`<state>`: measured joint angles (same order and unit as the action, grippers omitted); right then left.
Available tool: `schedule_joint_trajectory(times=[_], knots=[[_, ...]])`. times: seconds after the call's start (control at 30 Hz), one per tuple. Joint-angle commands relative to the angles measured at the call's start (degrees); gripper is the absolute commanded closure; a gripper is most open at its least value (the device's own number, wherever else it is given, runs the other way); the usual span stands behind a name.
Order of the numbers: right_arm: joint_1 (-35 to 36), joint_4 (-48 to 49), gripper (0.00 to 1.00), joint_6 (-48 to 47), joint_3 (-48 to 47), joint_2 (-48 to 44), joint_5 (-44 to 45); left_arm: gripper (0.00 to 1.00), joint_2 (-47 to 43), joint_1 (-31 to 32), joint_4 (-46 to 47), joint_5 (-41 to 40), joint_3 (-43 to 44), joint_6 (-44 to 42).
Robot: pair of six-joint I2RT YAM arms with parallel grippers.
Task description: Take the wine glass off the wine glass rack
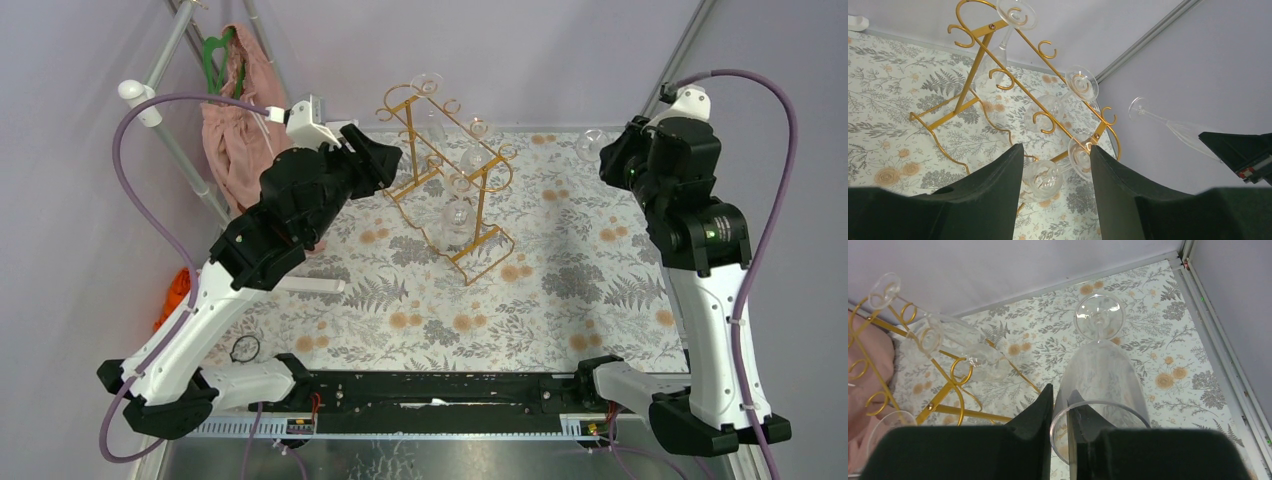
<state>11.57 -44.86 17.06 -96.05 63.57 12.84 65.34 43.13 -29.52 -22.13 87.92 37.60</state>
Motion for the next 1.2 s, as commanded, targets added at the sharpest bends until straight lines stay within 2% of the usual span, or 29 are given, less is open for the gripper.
schedule_joint_trajectory(times=[0.0, 0.37, 0.57, 1.17], knots=[[0.2, 1.42, 1.0, -3.04, -1.56, 1.0, 2.43, 0.41, -1.18, 0.41, -0.63, -2.04, -0.54, -1.52], [0.2, 2.56, 1.0, -5.96, -0.72, 5.77, 3.78, 0.39, 0.3, 0.43, -2.29, -6.35, 0.47, -3.12], [0.2, 2.53, 1.0, -7.23, -1.76, 10.19, 3.31, 0.35, 1.2, 0.52, -2.23, -7.56, 0.56, -3.79], [-1.47, -8.45, 1.0, -12.02, -15.17, 25.07, 2.88, 0.25, 2.16, 0.39, -0.79, -8.52, -0.89, -5.09]])
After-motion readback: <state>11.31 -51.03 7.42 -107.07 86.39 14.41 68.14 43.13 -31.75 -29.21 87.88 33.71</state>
